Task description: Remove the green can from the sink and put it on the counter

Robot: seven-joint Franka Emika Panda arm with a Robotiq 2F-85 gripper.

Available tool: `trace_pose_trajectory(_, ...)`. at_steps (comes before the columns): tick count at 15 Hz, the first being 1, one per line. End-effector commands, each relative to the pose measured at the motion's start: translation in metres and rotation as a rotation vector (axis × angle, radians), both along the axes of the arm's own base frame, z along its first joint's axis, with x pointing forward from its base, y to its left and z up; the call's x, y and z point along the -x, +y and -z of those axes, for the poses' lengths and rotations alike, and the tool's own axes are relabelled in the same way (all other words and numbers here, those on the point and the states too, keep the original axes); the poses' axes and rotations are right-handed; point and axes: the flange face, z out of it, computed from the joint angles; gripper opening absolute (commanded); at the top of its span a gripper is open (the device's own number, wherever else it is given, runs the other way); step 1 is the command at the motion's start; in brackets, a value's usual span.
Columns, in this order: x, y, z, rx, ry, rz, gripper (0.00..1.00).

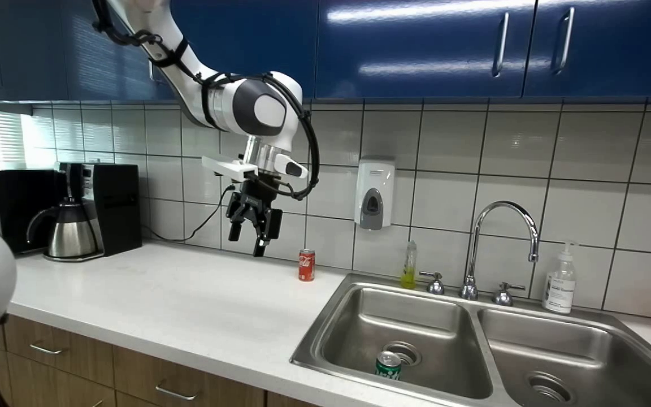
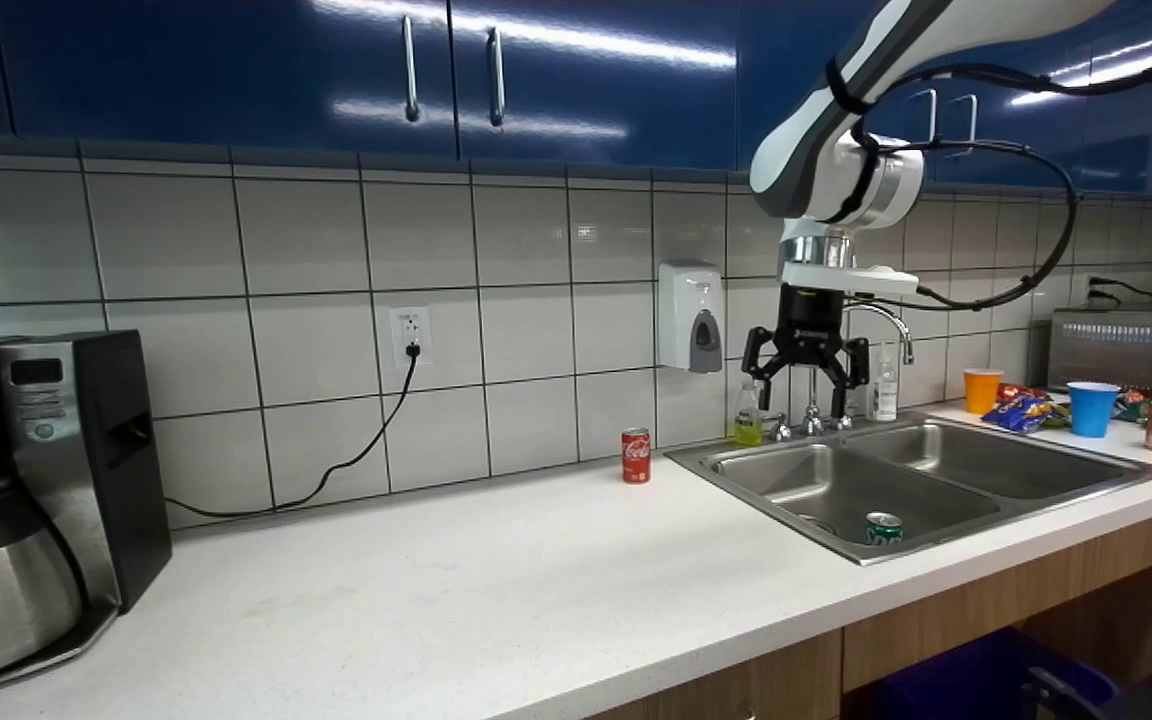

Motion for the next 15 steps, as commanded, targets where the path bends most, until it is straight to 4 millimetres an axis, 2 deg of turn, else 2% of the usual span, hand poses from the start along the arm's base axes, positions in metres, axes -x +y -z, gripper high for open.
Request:
trace_pose_trajectory(1, 0.004, -0.021, 0.009, 0.024, -0.016, 0.026, 1.00)
trace_pose_trajectory(11, 0.016, -0.121, 0.062, 0.036, -0.044, 0.127, 1.00)
trace_pose_trajectory(15, 0.010, -0.149, 0.082, 0.068, -0.059, 0.149, 1.00)
